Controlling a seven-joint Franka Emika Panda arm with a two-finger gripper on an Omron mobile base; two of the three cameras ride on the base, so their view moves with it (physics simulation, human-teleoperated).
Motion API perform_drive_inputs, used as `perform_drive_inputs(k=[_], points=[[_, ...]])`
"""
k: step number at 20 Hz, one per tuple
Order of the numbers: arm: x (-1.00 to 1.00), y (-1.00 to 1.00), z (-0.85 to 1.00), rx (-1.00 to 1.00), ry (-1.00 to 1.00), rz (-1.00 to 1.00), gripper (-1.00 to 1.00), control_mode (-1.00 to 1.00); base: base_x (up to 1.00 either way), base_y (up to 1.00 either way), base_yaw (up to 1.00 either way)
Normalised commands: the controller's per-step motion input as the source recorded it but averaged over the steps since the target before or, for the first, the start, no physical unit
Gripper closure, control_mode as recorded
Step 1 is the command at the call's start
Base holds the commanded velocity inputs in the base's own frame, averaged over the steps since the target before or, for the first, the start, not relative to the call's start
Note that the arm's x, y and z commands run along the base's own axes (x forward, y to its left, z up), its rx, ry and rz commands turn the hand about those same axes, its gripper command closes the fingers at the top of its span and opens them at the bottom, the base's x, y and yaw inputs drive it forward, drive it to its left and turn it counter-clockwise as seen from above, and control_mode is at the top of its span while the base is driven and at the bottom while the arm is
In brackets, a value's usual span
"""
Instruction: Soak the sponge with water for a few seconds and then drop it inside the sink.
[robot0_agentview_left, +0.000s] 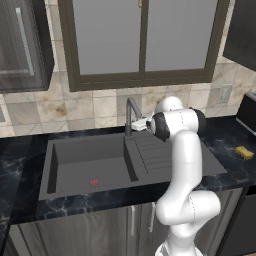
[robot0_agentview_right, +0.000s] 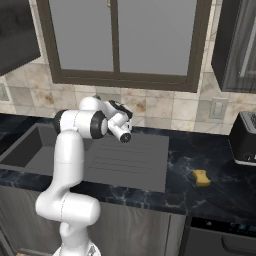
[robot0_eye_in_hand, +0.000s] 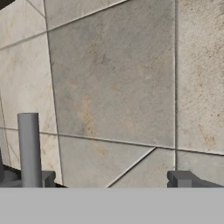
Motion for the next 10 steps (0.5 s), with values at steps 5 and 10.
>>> perform_drive_inputs(k=[5, 10], points=[[0.16, -0.15, -0.2, 0.0, 0.0, -0.06, -1.0, -1.0, 0.0, 0.0, 0.0], [0.13, -0.19, -0.19, 0.0, 0.0, -0.07, -1.0, -1.0, 0.0, 0.0, 0.0]])
